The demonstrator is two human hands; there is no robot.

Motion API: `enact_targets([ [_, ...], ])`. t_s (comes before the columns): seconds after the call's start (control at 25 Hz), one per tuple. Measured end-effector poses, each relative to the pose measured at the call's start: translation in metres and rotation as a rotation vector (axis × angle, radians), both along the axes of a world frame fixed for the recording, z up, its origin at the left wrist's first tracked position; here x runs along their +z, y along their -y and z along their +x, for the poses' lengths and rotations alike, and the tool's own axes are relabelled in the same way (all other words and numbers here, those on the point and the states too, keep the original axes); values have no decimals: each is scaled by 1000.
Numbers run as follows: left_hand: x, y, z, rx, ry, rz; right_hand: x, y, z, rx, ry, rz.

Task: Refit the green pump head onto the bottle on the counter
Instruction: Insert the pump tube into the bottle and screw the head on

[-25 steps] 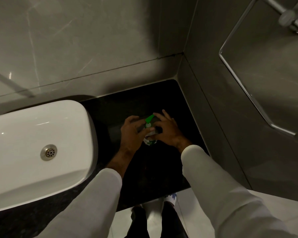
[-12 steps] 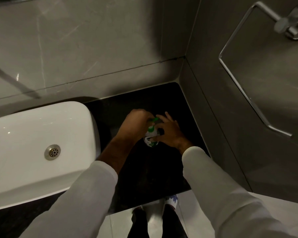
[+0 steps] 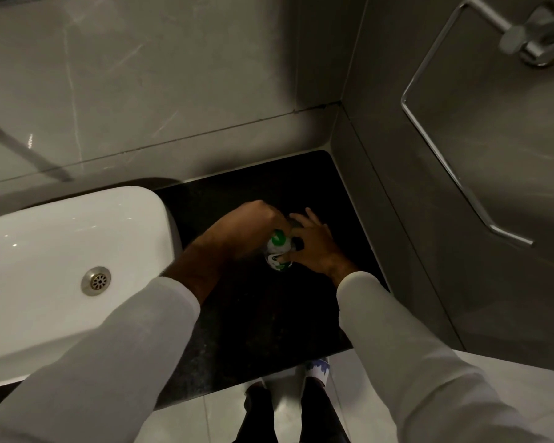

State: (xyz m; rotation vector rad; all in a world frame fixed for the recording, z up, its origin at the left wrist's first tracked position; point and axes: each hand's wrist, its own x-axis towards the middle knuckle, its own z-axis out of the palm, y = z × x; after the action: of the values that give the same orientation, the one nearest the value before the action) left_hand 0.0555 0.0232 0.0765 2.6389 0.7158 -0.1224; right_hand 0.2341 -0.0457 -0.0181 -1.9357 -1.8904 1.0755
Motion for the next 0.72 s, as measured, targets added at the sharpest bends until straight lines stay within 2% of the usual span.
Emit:
enact_targets([
  [0.48, -4, 15, -5, -43, 65, -17, 0, 16, -2, 1, 8, 36],
  [0.72, -1, 26, -7, -47, 6, -48, 2, 24, -7, -17, 23, 37],
])
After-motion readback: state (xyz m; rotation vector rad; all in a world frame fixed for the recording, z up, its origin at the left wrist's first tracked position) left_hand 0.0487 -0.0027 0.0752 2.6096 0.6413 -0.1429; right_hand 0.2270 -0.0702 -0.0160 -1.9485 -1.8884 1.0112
